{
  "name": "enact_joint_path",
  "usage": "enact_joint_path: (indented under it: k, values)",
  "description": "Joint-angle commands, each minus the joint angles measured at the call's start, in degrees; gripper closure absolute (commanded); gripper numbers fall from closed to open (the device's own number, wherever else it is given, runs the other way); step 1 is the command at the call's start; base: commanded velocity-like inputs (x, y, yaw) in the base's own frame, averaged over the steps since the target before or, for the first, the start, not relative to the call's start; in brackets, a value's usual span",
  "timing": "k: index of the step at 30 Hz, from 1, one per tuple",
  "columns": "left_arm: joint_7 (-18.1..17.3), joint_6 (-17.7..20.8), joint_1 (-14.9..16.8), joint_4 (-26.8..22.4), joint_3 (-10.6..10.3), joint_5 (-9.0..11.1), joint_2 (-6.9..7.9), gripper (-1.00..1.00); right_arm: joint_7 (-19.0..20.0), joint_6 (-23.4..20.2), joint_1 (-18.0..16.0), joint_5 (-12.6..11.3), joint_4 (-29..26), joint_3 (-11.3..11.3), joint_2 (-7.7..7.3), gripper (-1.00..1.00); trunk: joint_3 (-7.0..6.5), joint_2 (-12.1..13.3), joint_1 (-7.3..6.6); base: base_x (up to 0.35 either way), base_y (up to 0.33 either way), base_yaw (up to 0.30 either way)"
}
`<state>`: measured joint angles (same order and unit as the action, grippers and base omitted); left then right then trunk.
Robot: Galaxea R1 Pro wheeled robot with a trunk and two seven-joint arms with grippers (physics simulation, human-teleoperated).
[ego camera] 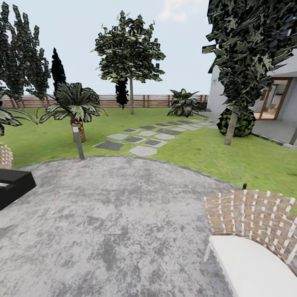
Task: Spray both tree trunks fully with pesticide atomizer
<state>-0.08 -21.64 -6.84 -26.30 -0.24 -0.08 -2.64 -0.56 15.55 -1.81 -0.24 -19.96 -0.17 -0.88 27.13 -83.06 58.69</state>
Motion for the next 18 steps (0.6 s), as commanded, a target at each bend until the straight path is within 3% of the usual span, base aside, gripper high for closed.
enact_joint_path:
  k: [1, 18]
  values:
    - [0.0, -0.1, 0.0, -0.1, 0.0, 0.0, 0.00, -1.00, -0.1, 0.2, 0.0, 0.0, 0.0, 0.0, 0.00, -1.00, 0.05, 0.0, 0.04, 0.349, 0.034, 0.026]
    - [0.0, -0.1, 0.0, -0.1, 0.0, 0.0, 0.00, -1.00, -0.1, 0.2, 0.0, 0.0, 0.1, 0.0, 0.00, -1.00, 0.05, 0.0, 0.04, 0.350, -0.045, 0.004]
